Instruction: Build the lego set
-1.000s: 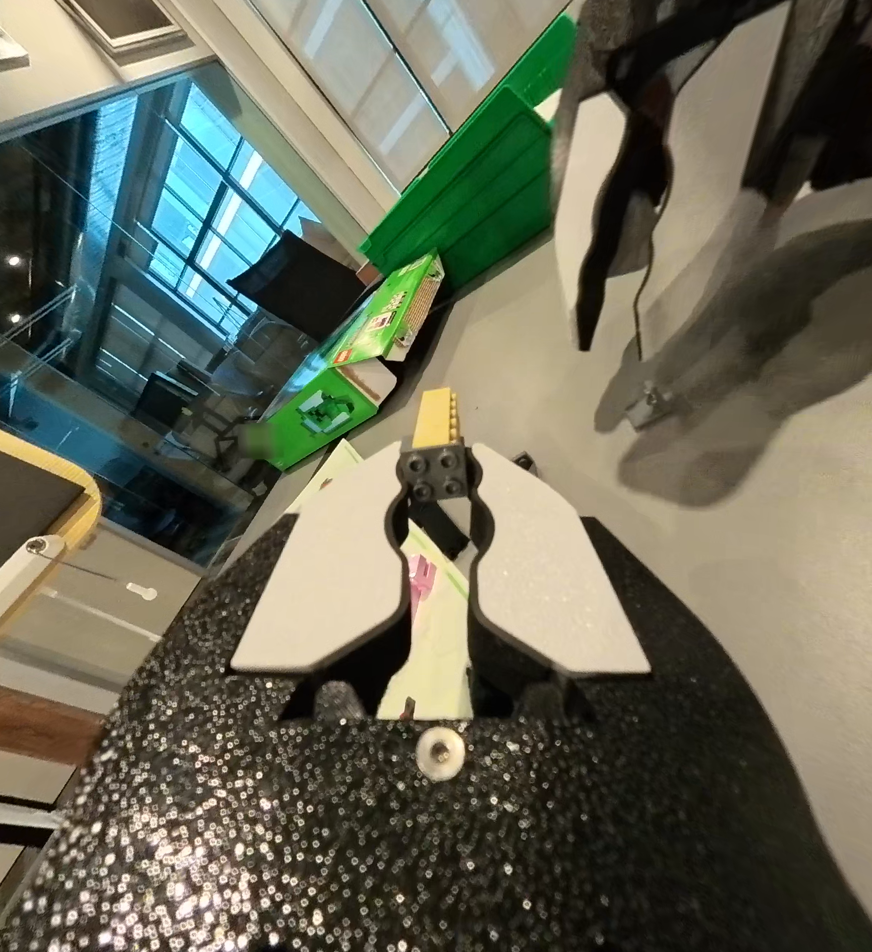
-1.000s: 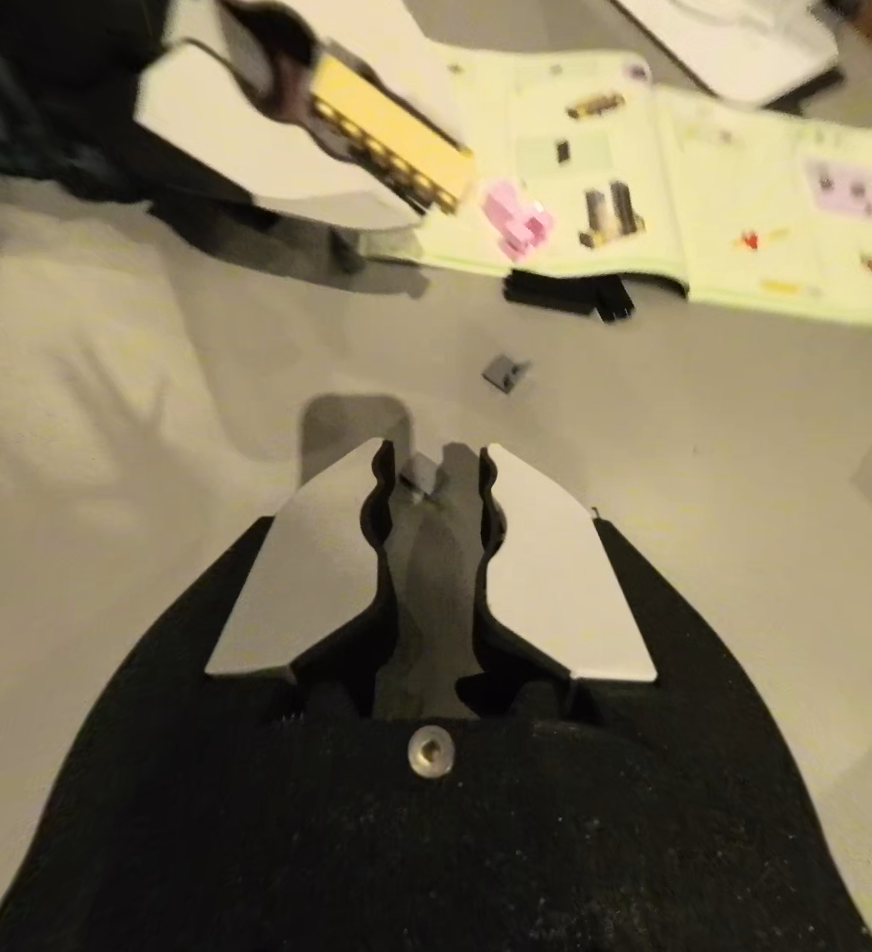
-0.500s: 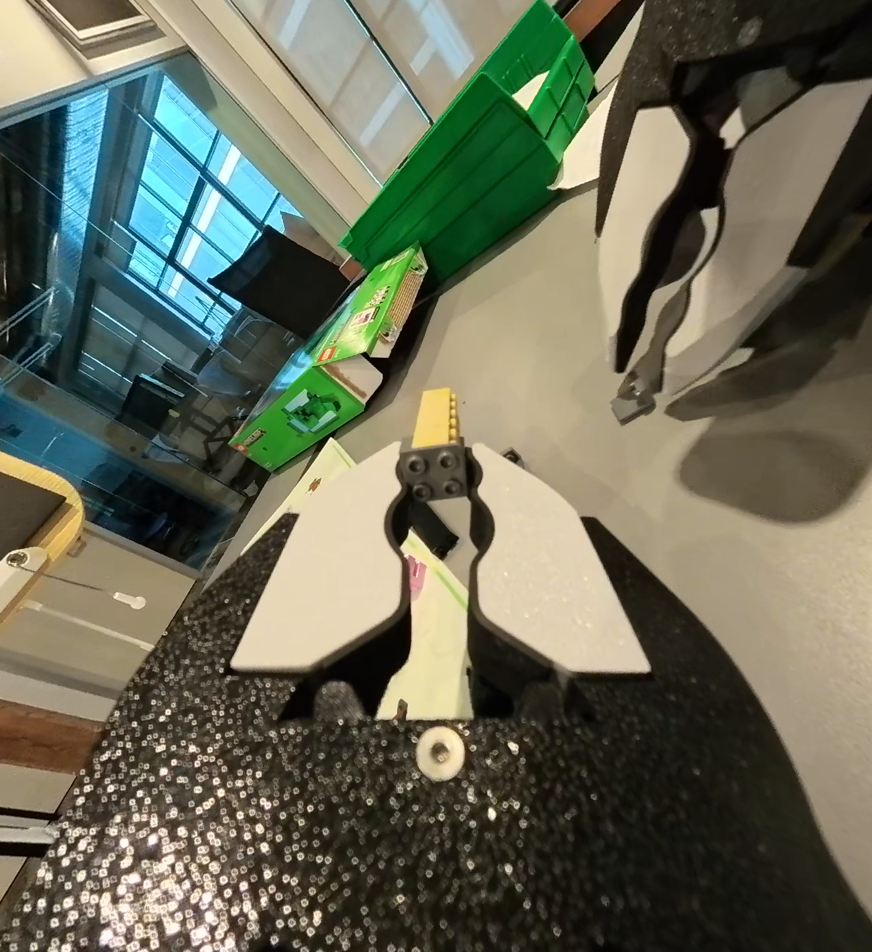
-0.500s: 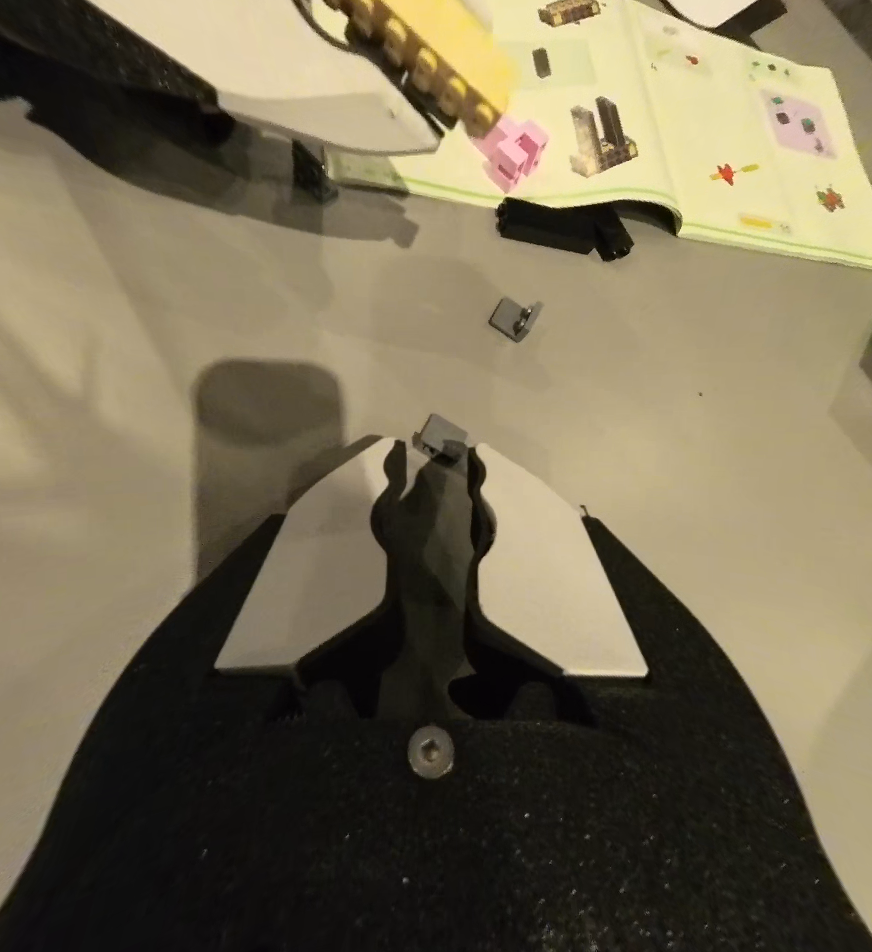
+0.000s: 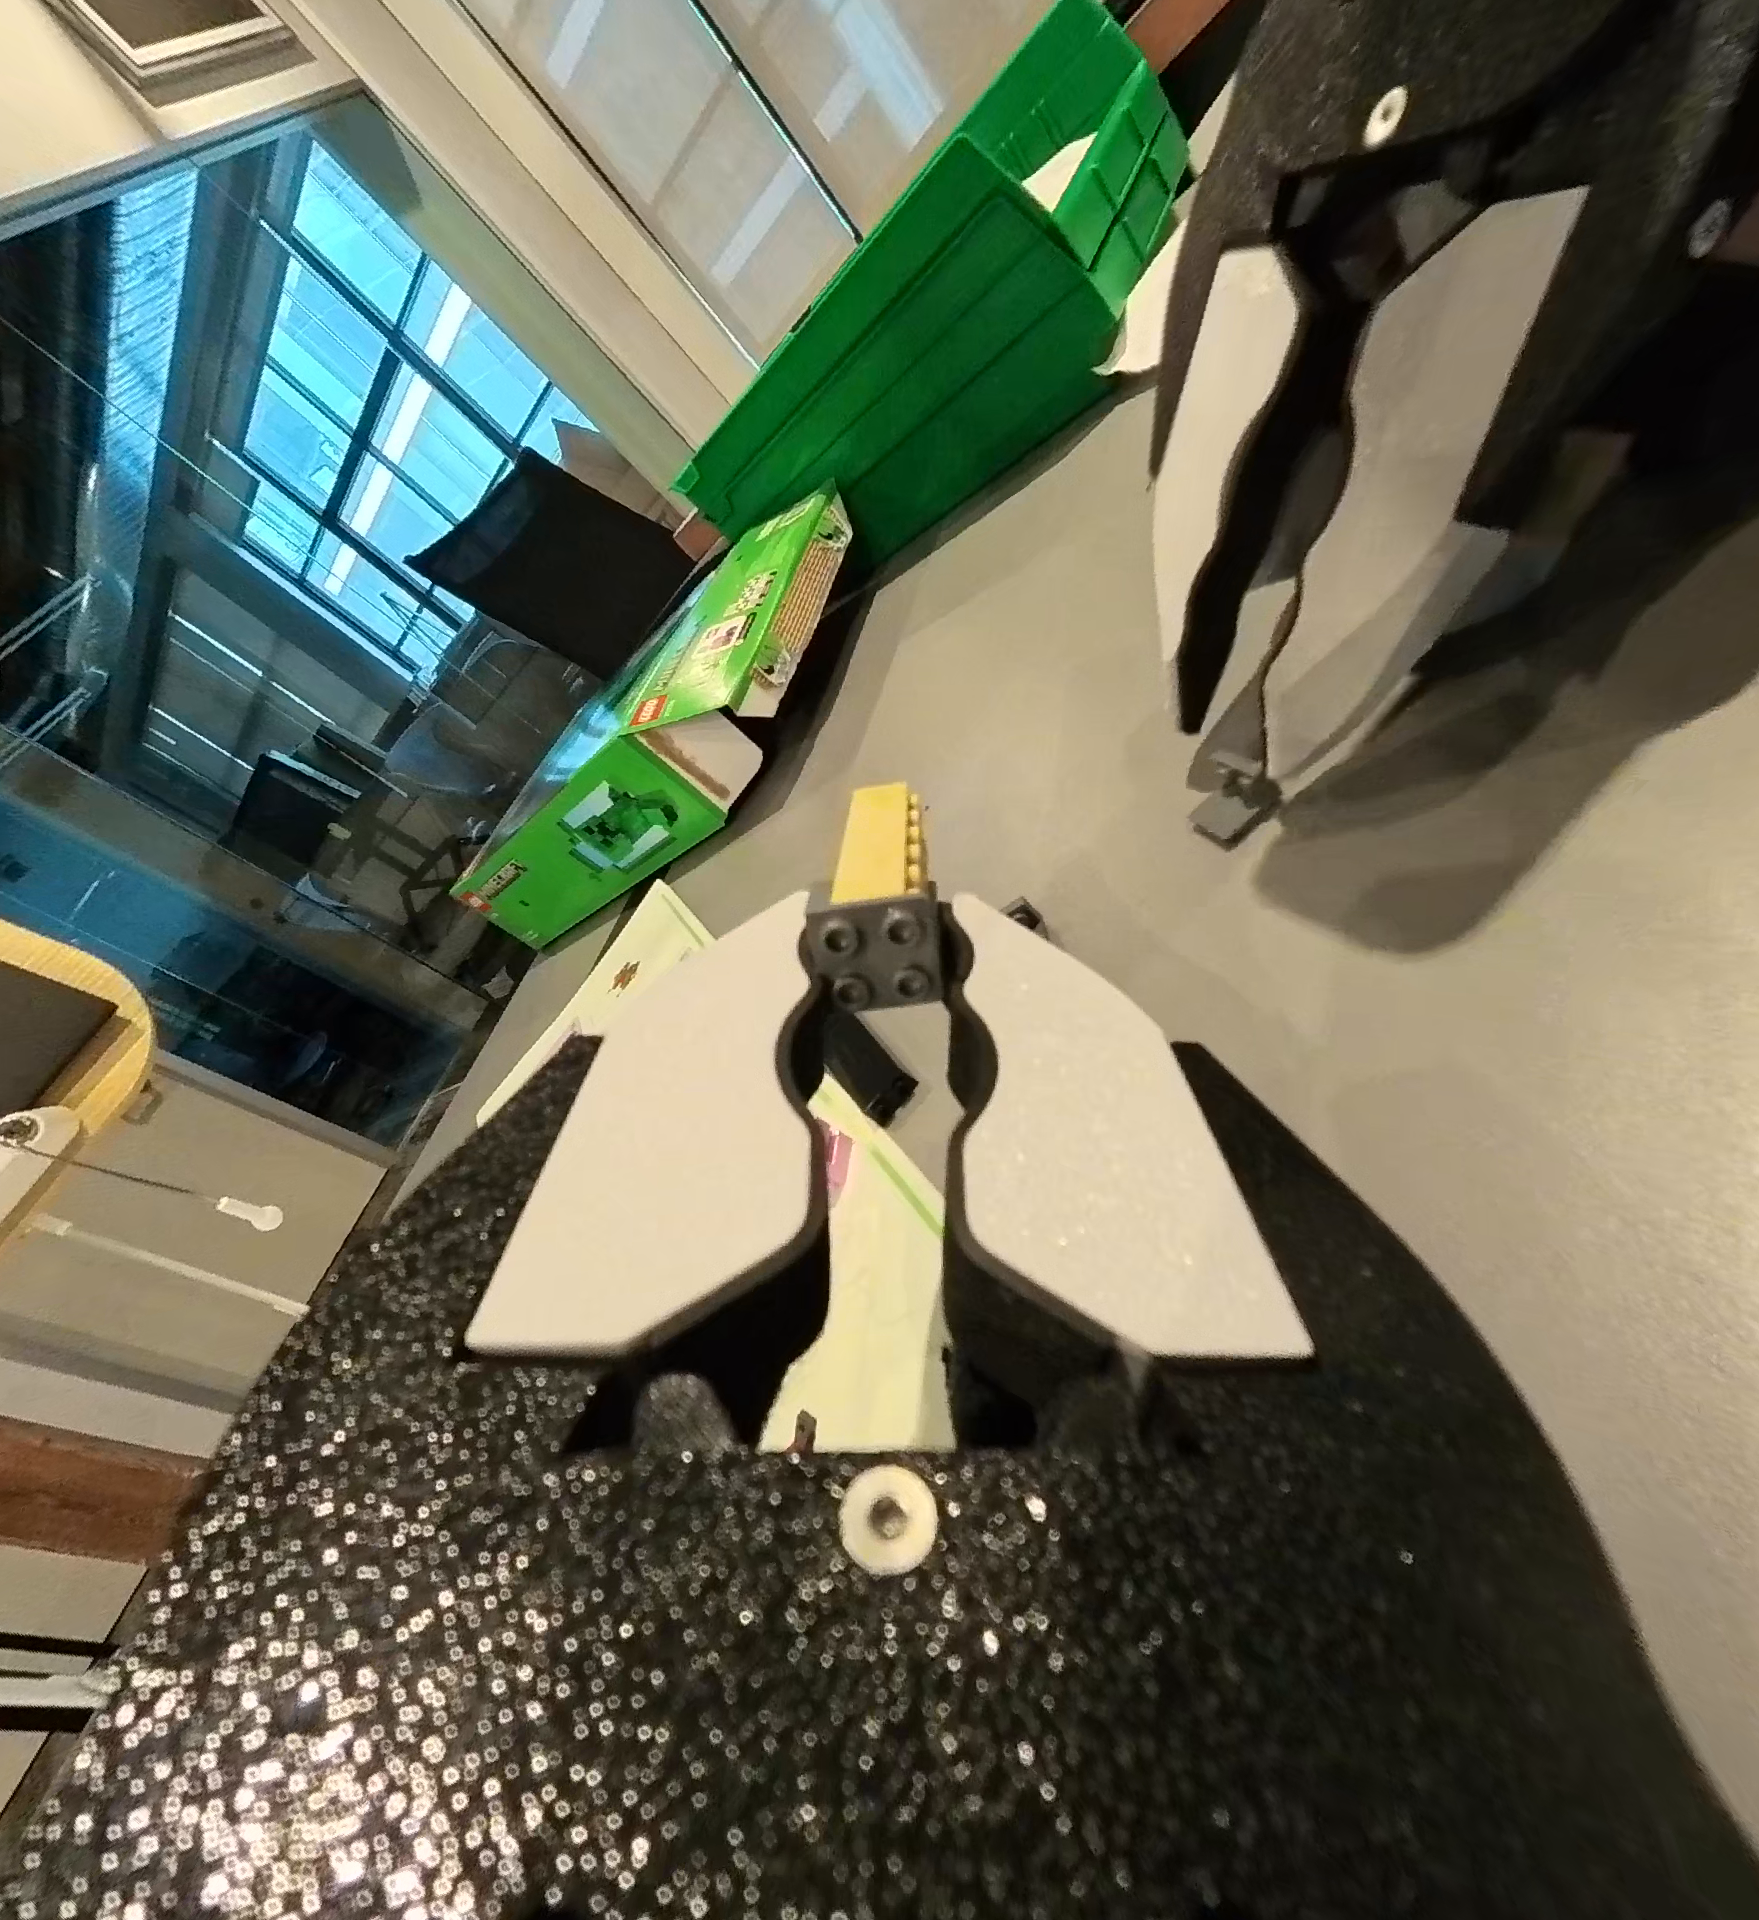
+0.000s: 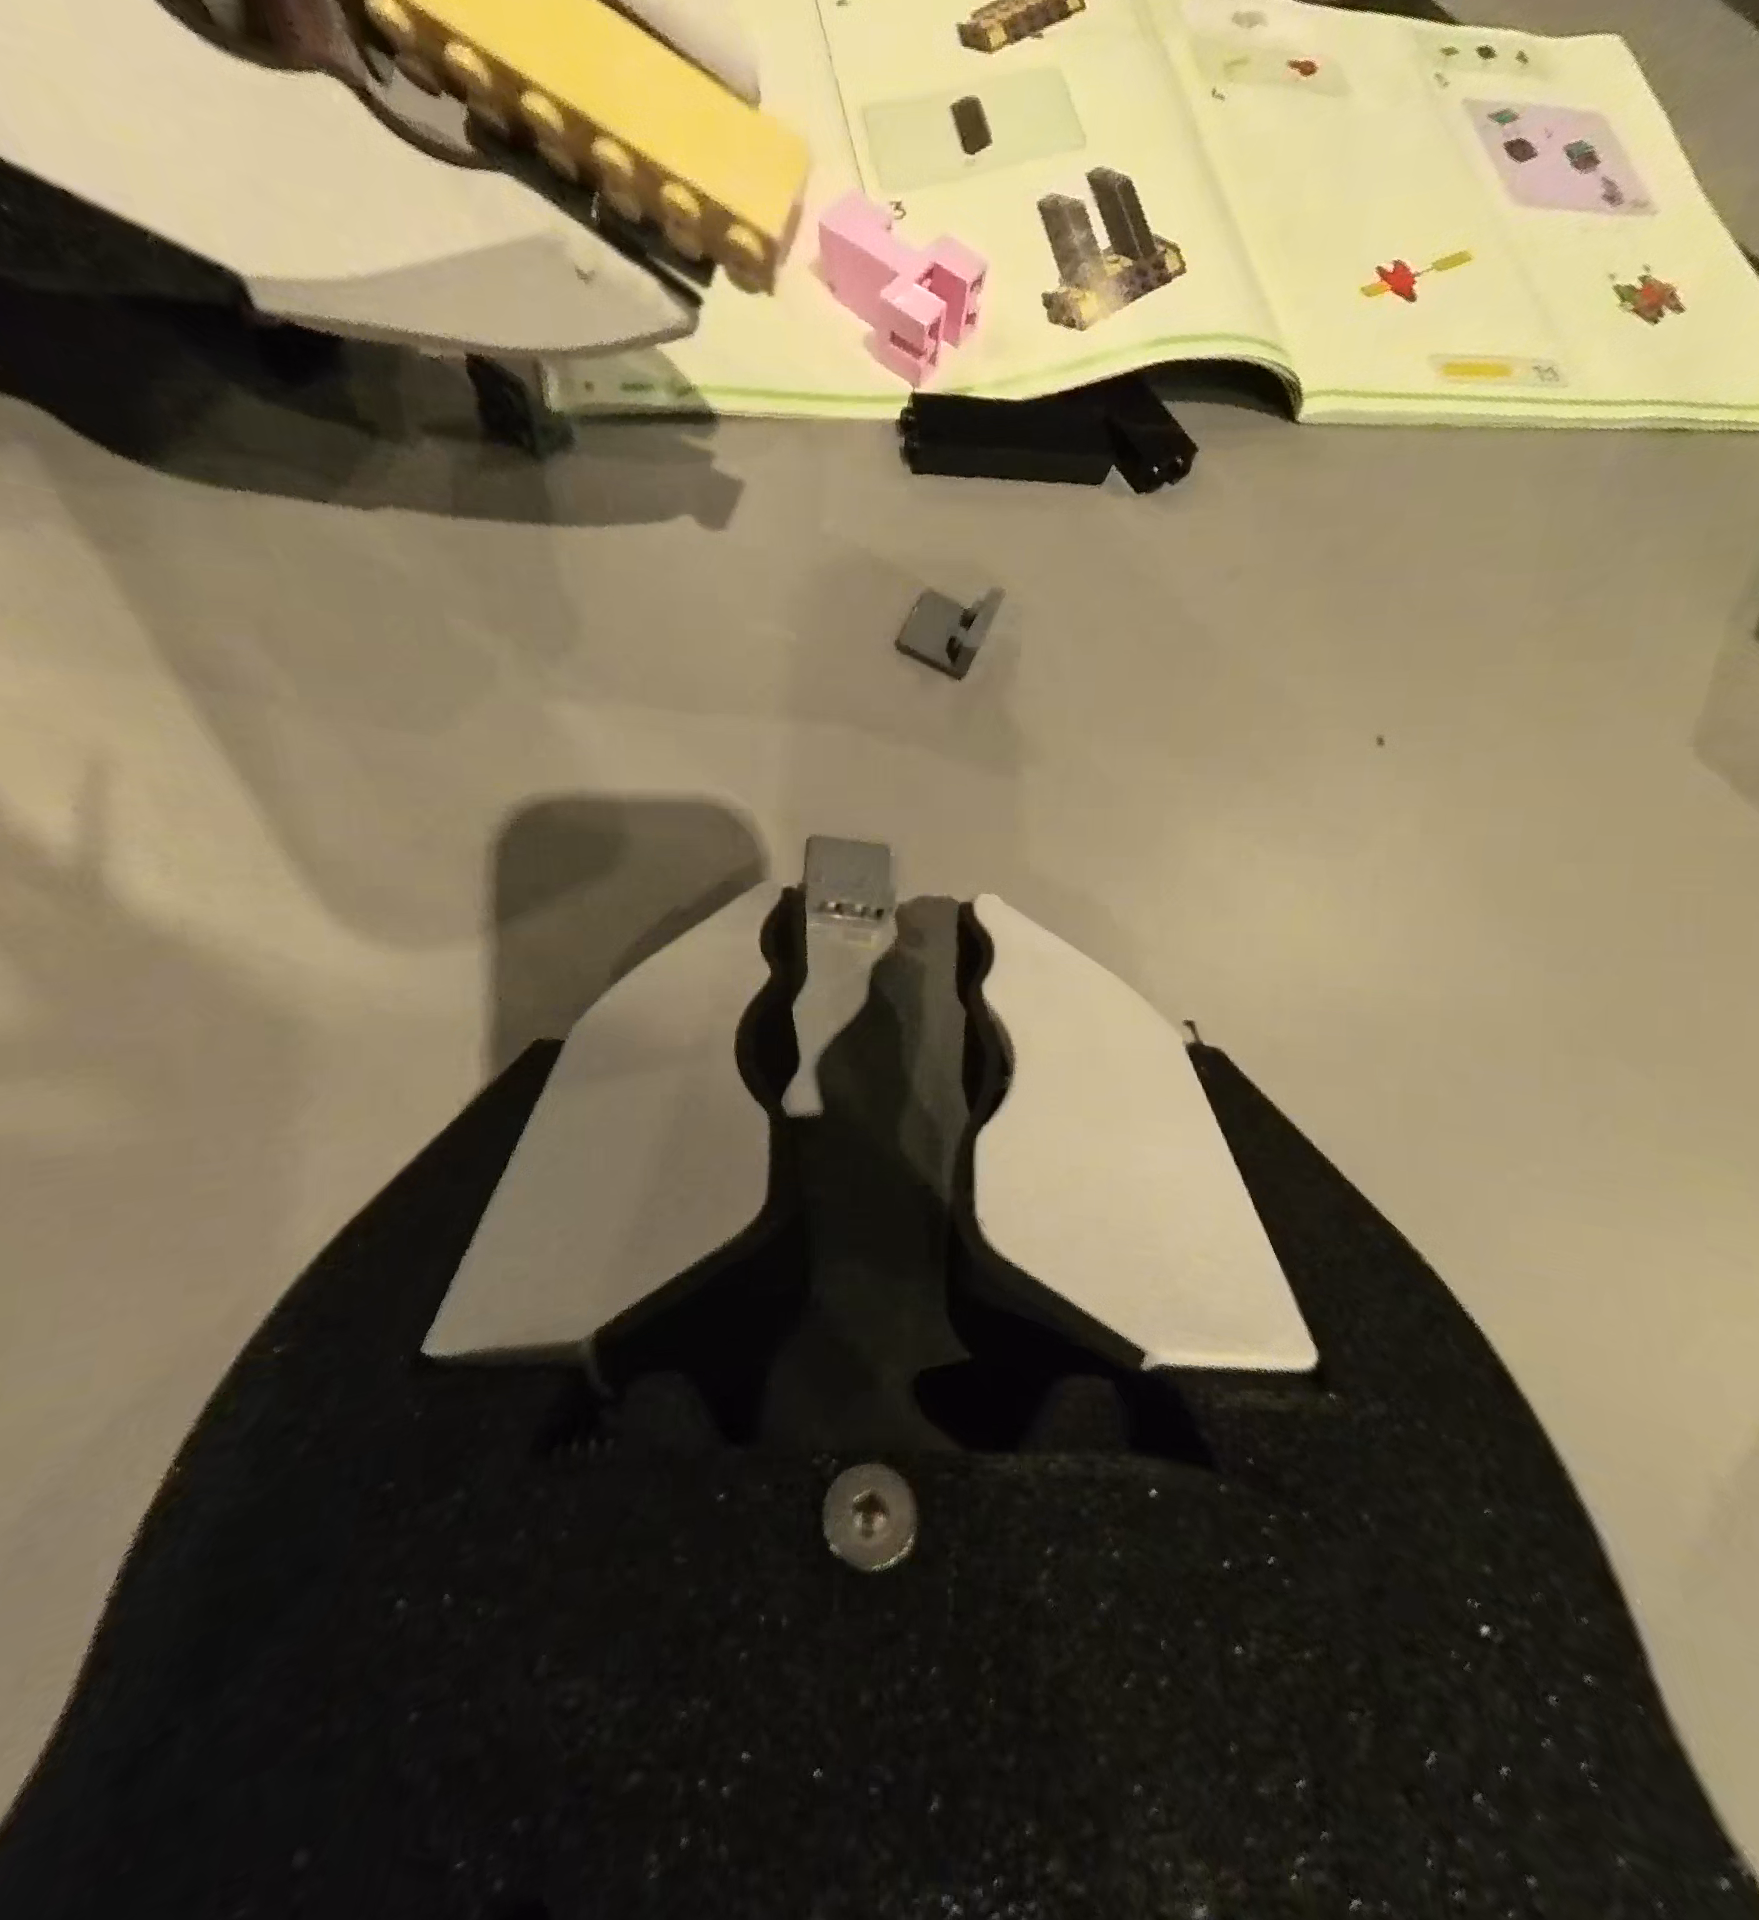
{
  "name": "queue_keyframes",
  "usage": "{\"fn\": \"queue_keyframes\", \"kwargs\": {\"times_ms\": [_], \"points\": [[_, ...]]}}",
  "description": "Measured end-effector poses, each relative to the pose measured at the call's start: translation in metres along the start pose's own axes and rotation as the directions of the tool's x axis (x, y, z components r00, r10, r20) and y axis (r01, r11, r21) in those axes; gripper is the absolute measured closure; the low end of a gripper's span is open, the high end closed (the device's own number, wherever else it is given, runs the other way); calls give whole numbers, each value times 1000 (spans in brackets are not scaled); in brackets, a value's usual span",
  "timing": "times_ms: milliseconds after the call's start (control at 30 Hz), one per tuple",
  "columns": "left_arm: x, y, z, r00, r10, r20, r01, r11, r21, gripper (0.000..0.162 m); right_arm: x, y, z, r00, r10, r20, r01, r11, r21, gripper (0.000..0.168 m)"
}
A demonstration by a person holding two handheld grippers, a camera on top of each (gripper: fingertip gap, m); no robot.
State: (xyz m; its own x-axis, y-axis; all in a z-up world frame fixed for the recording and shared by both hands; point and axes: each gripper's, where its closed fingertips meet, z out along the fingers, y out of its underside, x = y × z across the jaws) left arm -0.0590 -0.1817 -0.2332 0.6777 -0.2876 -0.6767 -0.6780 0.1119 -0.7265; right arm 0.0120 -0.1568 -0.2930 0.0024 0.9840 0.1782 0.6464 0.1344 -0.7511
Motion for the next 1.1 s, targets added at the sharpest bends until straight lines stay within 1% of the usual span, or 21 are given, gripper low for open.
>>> {"fn": "queue_keyframes", "kwargs": {"times_ms": [133, 200, 333, 433, 500, 567, 600, 667, 733, 800, 867, 900, 1000, 1033, 1100], "points": [[0, 0, 0, 1000, 0, -1, 0, 1000, 0, 144, -3, 0, 4, 997, 44, 58, -43, 999, -17, 143], [0, 0, 0, 1000, 0, -2, 0, 1000, 0, 144, -5, 1, 5, 996, 45, 80, -42, 998, -39, 147], [0, 0, 0, 1000, 1, -2, -1, 1000, 0, 144, 3, 3, -2, 994, -67, 90, 77, 991, -111, 152], [0, 0, 0, 1000, 0, -2, 0, 1000, 1, 144, 11, 12, -15, 963, -160, 215, 215, 940, -264, 152], [0, 0, 0, 1000, 1, 0, -1, 1000, 2, 144, 20, 23, -29, 936, -178, 305, 296, 867, -401, 153], [0, 0, 0, 1000, 2, 1, -2, 1000, 4, 144, 29, 36, -47, 903, -150, 403, 368, 756, -542, 153], [0, -1, 0, 1000, 2, 2, -2, 1000, 4, 144, 35, 43, -56, 891, -125, 436, 395, 686, -611, 152], [0, -1, 0, 1000, 3, 4, -3, 1000, 6, 144, 48, 56, -73, 889, -61, 455, 415, 529, -740, 152], [-1, -1, -1, 1000, 5, 8, -5, 1000, 8, 143, 55, 70, -89, 894, 39, 446, 405, 354, -843, 152], [-1, -2, -1, 1000, 6, 10, -6, 1000, 11, 144, 61, 82, -99, 900, 99, 424, 399, 201, -895, 152], [-2, -3, -1, 1000, 7, 15, -7, 1000, 15, 144, 62, 91, -107, 904, 151, 399, 392, 75, -917, 152], [-2, -3, -2, 1000, 8, 17, -8, 1000, 17, 144, 63, 94, -107, 905, 161, 393, 393, 30, -919, 152], [-2, -3, -1, 1000, 4, 14, -5, 1000, 15, 144, 61, 96, -101, 907, 177, 383, 394, -32, -919, 152], [-2, -3, -1, 1000, 4, 14, -4, 1000, 14, 144, 60, 96, -99, 905, 182, 385, 398, -43, -916, 152], [-2, -3, -2, 1000, 5, 16, -5, 1000, 14, 144, 52, 93, -91, 889, 214, 405, 417, -12, -909, 152]]}}
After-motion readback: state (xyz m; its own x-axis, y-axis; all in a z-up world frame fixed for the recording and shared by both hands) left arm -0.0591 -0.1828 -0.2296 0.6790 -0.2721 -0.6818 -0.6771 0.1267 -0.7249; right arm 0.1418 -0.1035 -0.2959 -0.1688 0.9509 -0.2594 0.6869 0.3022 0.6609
